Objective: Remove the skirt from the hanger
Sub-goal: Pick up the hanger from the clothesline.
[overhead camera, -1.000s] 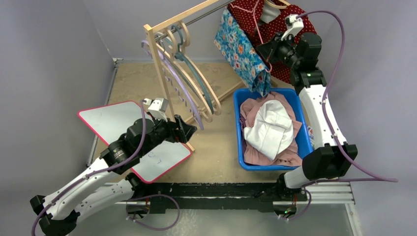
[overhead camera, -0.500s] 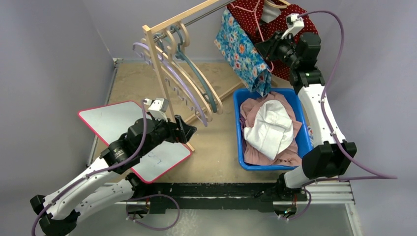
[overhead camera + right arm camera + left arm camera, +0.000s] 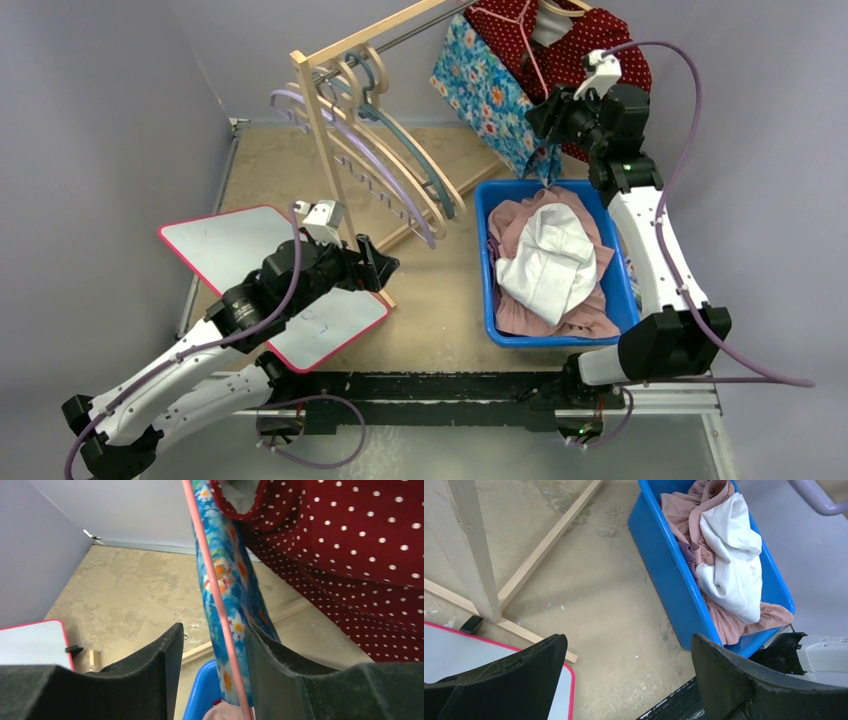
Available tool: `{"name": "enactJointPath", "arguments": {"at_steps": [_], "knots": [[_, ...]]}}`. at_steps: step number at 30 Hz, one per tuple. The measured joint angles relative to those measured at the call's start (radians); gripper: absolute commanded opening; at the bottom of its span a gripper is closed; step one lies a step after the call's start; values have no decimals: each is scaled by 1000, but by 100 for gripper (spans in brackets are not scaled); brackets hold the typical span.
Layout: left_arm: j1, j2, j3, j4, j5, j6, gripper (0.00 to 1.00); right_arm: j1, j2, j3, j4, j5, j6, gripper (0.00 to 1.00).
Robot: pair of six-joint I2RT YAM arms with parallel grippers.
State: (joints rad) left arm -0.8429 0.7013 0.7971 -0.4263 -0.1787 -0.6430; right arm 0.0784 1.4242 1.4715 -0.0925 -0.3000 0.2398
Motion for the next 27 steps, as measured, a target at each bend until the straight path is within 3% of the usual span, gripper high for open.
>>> {"name": "enactJointPath", "arguments": {"at_steps": [5, 9, 21, 27], "knots": [[0, 15, 0, 0, 0, 0, 93, 0, -12, -3, -21, 25, -29, 48], [0, 13, 0, 2, 0, 0, 93, 0, -12, -15, -21, 26, -37, 54], [0, 7, 0, 3, -6, -10, 93, 0, -11, -55, -23, 59, -47, 55], [0, 6, 0, -2, -11, -16, 92, 0, 14, -54, 1, 67, -47, 46]]}}
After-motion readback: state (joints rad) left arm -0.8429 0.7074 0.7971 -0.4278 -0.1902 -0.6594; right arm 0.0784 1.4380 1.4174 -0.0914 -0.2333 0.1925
